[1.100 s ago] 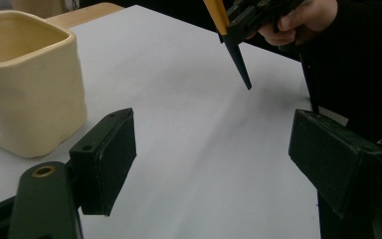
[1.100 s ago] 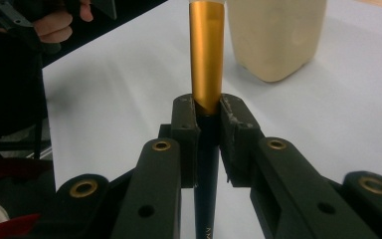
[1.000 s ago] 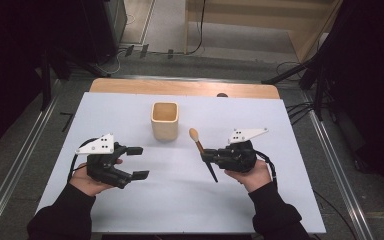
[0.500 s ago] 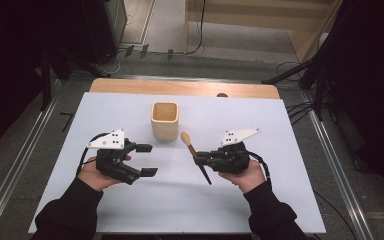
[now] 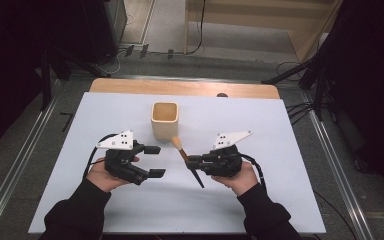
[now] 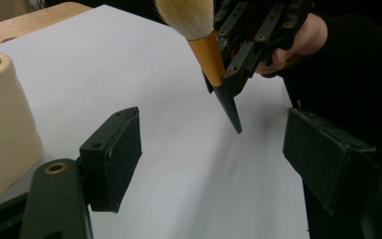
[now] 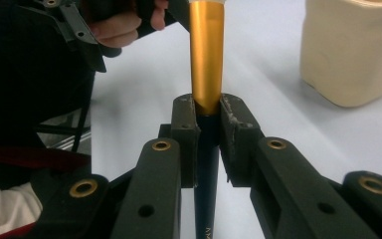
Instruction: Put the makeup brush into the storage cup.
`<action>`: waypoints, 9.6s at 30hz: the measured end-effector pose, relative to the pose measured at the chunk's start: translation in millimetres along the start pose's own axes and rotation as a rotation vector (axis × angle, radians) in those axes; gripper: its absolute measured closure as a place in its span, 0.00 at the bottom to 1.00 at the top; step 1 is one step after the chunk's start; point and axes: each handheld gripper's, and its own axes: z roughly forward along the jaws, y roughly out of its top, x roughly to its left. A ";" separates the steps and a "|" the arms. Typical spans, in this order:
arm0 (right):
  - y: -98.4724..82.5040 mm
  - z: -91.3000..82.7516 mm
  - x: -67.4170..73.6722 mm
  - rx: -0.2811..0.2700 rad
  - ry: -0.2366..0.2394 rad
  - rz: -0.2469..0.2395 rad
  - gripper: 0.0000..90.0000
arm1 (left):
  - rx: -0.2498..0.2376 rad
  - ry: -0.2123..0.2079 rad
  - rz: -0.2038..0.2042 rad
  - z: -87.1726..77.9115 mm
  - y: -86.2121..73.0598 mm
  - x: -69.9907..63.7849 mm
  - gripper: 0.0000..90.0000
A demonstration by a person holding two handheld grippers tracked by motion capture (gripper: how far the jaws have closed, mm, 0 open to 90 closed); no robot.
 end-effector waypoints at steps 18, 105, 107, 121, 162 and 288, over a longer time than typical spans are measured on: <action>3.8 22.1 9.0 -0.031 0.065 -0.025 0.88 | -0.044 0.012 -0.021 1.5 2.5 -2.3 0.35; -11.4 74.2 17.9 -0.039 0.100 -0.025 0.74 | 0.099 -0.003 -0.046 -13.1 22.2 -5.2 0.85; -11.8 75.2 18.0 -0.038 0.101 -0.021 0.76 | 0.104 -0.006 -0.047 -12.1 21.6 -4.7 0.85; -11.2 77.5 23.4 -0.056 0.096 -0.061 0.87 | 0.112 -0.011 -0.053 -8.4 19.3 -4.1 0.85; -7.7 64.4 18.7 -0.103 0.032 -0.089 0.87 | -0.040 0.024 0.026 -14.2 -3.5 -2.0 0.31; 120.3 80.5 -87.4 -0.245 -0.392 -0.003 0.87 | -0.109 0.178 0.040 -46.9 -50.0 -9.8 0.16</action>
